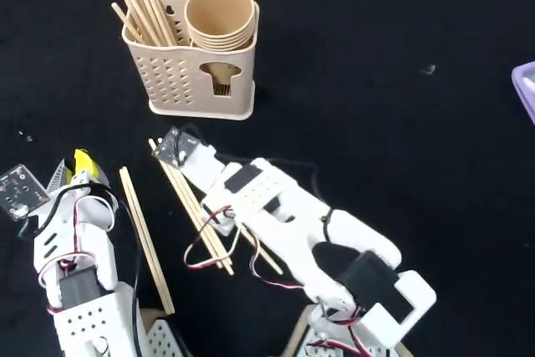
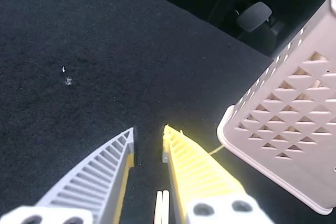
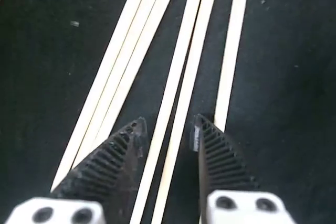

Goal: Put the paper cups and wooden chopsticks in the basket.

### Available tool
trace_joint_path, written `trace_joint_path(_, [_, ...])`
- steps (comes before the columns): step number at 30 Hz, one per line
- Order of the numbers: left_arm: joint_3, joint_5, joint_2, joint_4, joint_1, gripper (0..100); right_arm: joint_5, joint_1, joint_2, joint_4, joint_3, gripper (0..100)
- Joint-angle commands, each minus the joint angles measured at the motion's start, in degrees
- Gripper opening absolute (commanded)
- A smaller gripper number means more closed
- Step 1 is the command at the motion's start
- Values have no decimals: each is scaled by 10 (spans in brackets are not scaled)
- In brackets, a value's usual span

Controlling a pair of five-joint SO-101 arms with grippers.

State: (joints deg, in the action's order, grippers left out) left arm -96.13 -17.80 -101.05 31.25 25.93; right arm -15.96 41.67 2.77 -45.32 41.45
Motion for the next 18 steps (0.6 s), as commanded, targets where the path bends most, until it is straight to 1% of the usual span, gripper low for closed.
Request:
trace_joint_path(1, [-14, 4, -4, -8, -3, 102, -5, -6, 32, 22, 0, 151])
trace_joint_path(4, [-14, 4, -4, -8, -3, 102, -5, -17, 32, 23, 0, 152])
trace_joint_path(9, [-14, 4, -4, -8, -3, 102, -5, -11, 25, 23, 0, 152])
trace_joint_path(15, [-14, 4, -4, -8, -2, 102, -5, 2, -54, 25, -36, 152])
trace_joint_path(18, [-14, 4, -4, -8, -2, 102, -2, -1, -91, 6, -73, 148])
